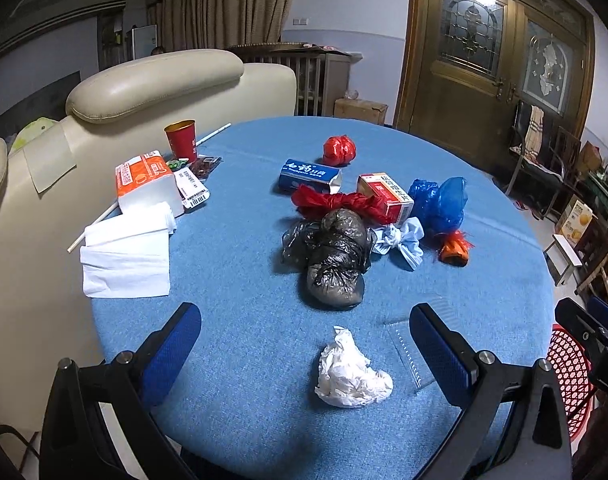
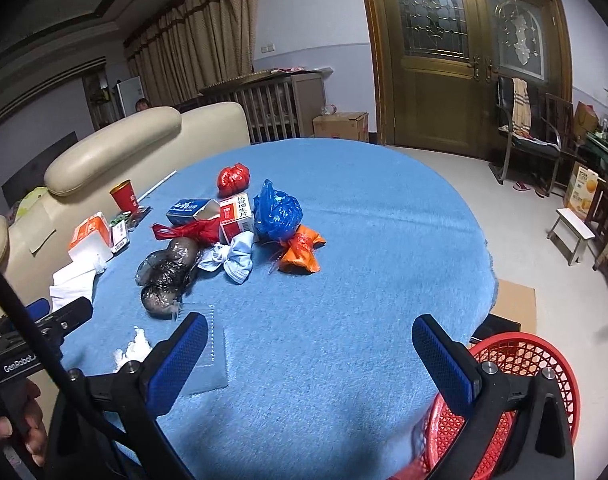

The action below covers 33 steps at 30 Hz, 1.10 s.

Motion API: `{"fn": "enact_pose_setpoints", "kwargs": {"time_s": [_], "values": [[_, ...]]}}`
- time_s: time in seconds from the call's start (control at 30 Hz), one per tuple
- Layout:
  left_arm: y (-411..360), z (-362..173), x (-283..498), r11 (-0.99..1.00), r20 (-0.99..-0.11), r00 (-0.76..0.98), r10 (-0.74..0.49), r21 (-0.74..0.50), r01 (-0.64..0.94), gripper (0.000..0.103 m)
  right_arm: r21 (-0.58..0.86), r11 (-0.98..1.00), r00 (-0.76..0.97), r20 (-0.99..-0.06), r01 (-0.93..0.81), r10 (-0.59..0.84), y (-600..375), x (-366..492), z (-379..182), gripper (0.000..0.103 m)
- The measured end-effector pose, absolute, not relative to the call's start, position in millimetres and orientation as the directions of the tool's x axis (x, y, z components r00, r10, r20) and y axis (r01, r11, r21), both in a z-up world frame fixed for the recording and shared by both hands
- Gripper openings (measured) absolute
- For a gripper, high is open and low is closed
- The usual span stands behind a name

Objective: Collect trash
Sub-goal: 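Grasp the clear plastic container with the right tool while the left tool approaches the white tissue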

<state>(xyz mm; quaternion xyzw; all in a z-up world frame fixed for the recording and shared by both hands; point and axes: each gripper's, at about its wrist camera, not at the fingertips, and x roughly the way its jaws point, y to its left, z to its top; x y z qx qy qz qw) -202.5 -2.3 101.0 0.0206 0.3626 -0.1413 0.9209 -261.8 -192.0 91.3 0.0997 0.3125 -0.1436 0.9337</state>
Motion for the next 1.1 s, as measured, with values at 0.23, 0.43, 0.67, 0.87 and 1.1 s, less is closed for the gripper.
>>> {"fn": "enact_pose_setpoints", "kwargs": {"time_s": [0.23,0.43,0.67,0.87,1.1], "values": [[-2.2,100.0,-202.6,0.959,-0.678,0.694,-0.242,-0.06,0.276,0.103,0.094,0.94,0.77,-0.603,0.327,-0.207,-189.3,-265.2,92.7,0.103],[-2.0,100.9,-202.5,0.96,-0.678,0.695,-0.24,-0.057,0.275,0.103,0.093,0.943,0.777,-0.596,0.318,-0.203,-187.1,-268.1,95.6,0.103],[-1.8,101.5,-203.0,0.96,-0.677,0.696,-0.24,-0.057,0.276,0.103,0.091,0.947,0.778,-0.597,0.308,-0.196,-183.8,-268.5,95.4,0.103],[-1.2,102.2,-203.0,0.959,-0.675,0.697,-0.242,-0.058,0.277,0.103,0.088,0.948,0.778,-0.597,0.305,-0.195,-182.5,-269.3,95.6,0.103],[-1.6,103.4,-203.3,0.959,-0.674,0.698,-0.241,-0.055,0.278,0.103,0.089,0.949,0.776,-0.6,0.303,-0.192,-182.1,-269.8,94.9,0.103]]}}
